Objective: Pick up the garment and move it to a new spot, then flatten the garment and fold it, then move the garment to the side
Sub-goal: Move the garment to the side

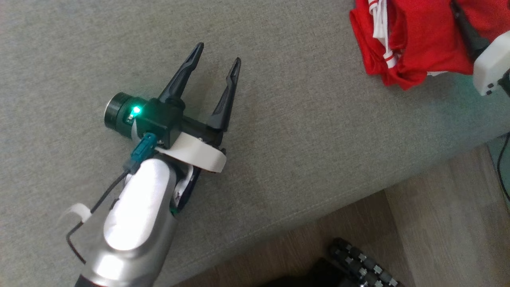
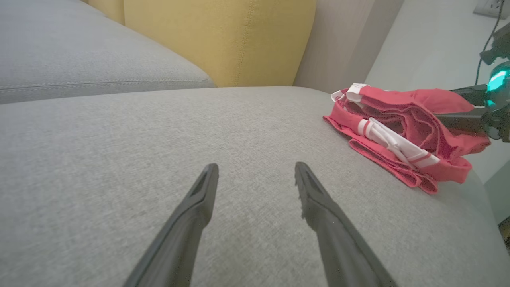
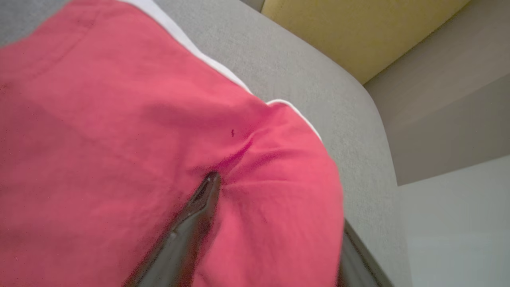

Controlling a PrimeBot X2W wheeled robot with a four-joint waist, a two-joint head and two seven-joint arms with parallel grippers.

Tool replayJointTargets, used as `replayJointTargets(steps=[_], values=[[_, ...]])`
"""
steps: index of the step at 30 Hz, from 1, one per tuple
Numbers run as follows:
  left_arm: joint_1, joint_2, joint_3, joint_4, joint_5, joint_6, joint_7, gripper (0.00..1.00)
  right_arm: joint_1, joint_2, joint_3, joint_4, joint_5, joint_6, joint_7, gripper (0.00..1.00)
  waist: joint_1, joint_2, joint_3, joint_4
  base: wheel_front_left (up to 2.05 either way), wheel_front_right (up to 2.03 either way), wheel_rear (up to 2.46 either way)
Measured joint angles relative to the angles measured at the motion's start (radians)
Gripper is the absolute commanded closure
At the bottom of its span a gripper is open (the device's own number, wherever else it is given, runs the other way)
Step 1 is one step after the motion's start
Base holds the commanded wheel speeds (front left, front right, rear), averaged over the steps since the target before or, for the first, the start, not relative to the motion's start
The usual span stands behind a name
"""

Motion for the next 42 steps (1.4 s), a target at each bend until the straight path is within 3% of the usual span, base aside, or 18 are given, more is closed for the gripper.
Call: replayJointTargets(steps=[6, 20, 33, 38, 42], values=[[0.022, -0.002, 0.012, 0.021, -0.020, 0.004, 0.000, 0.00, 0.003, 0.029, -0.048, 0.023, -0.012, 0.000, -0.029, 0.00, 0.0000, 0.0000, -0.042, 0.017, 0.00, 0.00, 0.00], [0.174, -0.007, 0.049, -0.021, -0.134, 0.078, 0.004, 0.00, 0.138, 0.090, -0.301, -0.073, -0.144, 0.000, 0.005, 0.00, -0.0001, 0.0000, -0.247, 0.095, 0.00, 0.00, 0.00], [0.323, -0.008, 0.117, -0.094, -0.181, 0.140, 0.005, 0.00, 0.455, 0.331, -0.443, -0.387, -0.115, 0.000, -0.114, 0.00, -0.0002, 0.0001, -0.410, 0.183, 0.00, 0.00, 0.00], [0.404, -0.007, 0.123, -0.102, -0.232, 0.183, 0.004, 0.00, 0.659, 0.477, -0.480, -0.496, -0.179, 0.000, -0.157, 0.00, -0.0002, 0.0001, -0.485, 0.234, 0.00, 0.00, 0.00], [0.444, -0.007, 0.120, -0.112, -0.250, 0.200, 0.005, 0.00, 0.753, 0.508, -0.481, -0.525, -0.227, 0.000, -0.167, 0.00, -0.0002, 0.0001, -0.520, 0.256, 0.00, 0.00, 0.00]])
